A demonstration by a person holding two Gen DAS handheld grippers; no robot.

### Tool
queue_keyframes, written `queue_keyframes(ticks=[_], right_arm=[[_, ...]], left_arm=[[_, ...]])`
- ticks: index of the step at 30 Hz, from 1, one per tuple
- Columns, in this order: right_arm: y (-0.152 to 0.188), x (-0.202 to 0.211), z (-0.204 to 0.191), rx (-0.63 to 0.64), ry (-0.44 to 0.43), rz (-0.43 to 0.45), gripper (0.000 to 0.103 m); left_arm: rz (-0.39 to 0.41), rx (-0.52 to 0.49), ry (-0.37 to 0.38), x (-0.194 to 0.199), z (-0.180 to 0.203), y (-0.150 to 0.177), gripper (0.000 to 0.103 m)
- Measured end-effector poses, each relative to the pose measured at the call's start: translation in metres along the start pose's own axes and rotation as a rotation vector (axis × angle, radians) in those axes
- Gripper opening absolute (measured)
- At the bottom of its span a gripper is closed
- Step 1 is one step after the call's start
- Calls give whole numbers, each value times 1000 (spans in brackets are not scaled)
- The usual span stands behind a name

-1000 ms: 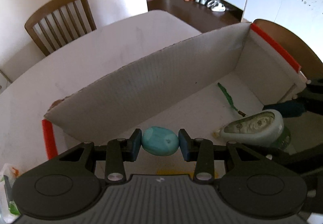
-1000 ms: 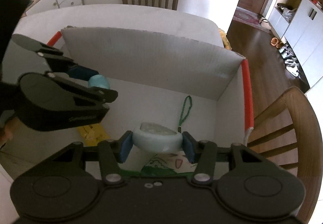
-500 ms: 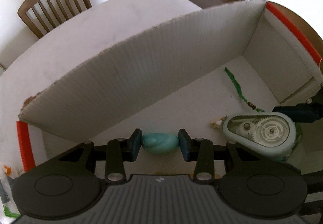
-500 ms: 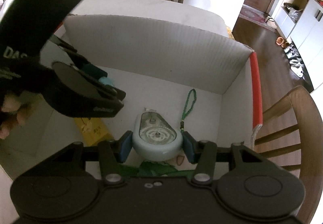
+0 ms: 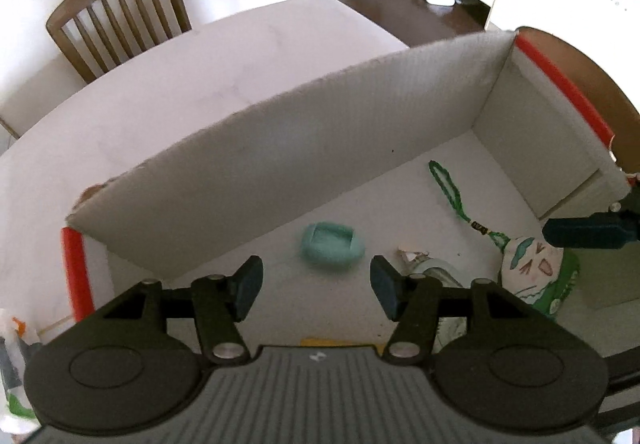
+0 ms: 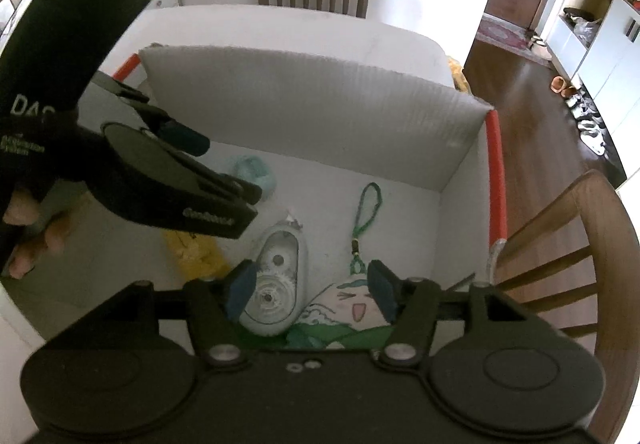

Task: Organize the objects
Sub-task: 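Open left tool dropping soap while right tool releases tape dispenser in shoebox, then withdraw both tools from the shoebox back toward the cluttered table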

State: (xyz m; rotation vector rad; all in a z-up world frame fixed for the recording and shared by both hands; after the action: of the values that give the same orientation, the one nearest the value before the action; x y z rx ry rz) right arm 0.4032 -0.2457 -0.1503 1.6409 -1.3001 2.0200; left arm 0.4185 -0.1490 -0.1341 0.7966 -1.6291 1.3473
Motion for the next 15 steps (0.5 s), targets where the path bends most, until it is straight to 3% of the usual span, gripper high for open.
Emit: queue_keyframes(ticks=[15], right_arm=[[5, 67, -16, -21, -48, 141, 61]], left_arm=[[175, 50, 57, 70, -8, 15, 59]])
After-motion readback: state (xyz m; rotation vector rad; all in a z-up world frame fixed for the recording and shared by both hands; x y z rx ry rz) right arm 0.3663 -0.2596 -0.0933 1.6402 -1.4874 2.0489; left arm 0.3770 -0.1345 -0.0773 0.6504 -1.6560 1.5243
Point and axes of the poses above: each gripper's, at about its wrist camera, not at the fingertips, and x roughly against the way its jaws point, z to its right, y to its underside, the point moved 1 cm from there along -x, roughly the way its jaws point, and after that the axes turned 1 degree about -x, right-handed, at the moved point
